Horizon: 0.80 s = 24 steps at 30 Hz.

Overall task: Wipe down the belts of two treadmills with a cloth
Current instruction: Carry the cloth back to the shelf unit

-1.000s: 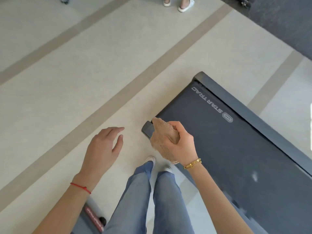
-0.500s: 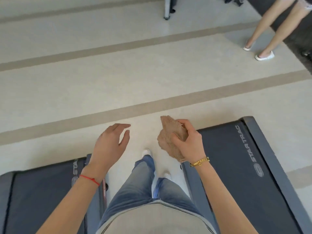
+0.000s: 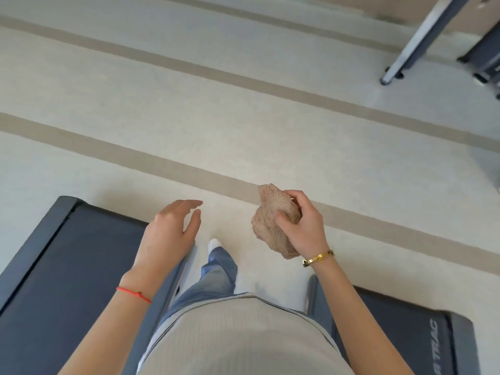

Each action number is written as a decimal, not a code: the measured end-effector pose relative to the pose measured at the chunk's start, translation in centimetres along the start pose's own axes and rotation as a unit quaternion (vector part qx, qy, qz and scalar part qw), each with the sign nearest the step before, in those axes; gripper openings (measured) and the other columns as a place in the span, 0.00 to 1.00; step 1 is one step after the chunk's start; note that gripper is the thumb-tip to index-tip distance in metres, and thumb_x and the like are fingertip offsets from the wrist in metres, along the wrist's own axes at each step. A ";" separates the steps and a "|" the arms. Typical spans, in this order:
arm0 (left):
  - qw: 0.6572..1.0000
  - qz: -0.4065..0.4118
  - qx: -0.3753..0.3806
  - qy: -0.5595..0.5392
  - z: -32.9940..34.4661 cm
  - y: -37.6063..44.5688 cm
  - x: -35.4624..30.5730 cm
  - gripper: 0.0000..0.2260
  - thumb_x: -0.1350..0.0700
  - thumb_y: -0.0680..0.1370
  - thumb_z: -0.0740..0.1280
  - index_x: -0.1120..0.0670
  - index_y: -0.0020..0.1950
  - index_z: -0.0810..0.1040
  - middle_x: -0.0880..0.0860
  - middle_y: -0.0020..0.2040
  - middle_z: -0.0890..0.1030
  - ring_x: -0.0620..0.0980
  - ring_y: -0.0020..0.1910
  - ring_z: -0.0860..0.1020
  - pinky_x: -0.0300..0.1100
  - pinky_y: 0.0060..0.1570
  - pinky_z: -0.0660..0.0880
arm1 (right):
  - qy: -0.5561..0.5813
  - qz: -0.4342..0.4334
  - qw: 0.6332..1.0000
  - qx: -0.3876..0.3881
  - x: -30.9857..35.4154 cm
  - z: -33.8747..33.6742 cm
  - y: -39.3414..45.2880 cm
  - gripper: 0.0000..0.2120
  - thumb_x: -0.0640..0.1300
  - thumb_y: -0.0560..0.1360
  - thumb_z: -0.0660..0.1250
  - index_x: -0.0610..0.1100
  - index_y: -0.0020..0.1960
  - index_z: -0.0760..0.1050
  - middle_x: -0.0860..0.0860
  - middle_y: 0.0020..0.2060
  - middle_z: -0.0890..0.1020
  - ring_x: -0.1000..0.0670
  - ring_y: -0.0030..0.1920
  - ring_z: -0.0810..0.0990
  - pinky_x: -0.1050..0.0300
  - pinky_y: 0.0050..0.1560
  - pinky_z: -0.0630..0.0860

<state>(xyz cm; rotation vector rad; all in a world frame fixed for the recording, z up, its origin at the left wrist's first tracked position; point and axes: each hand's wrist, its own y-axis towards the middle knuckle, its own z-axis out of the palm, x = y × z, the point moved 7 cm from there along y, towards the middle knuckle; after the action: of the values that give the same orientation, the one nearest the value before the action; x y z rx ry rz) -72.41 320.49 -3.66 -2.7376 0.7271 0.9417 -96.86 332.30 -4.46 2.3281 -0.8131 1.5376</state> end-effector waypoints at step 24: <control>0.973 -0.162 -0.162 0.006 -18.5 33.8 20.8 0.12 0.55 0.82 0.63 0.53 0.63 0.80 0.49 0.56 0.82 0.42 0.28 0.66 0.46 0.39 0.77 | -0.008 -0.130 0.974 0.186 20.5 30.7 40.2 0.19 0.35 0.70 0.71 0.49 0.58 0.75 0.60 0.46 0.80 0.63 0.44 0.77 0.73 0.44 0.71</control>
<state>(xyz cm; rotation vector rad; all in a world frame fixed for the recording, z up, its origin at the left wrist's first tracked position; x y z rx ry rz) -64.95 277.46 -1.48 -3.0085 0.1203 1.0432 -89.91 278.13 -3.12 2.5762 -0.2164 1.6692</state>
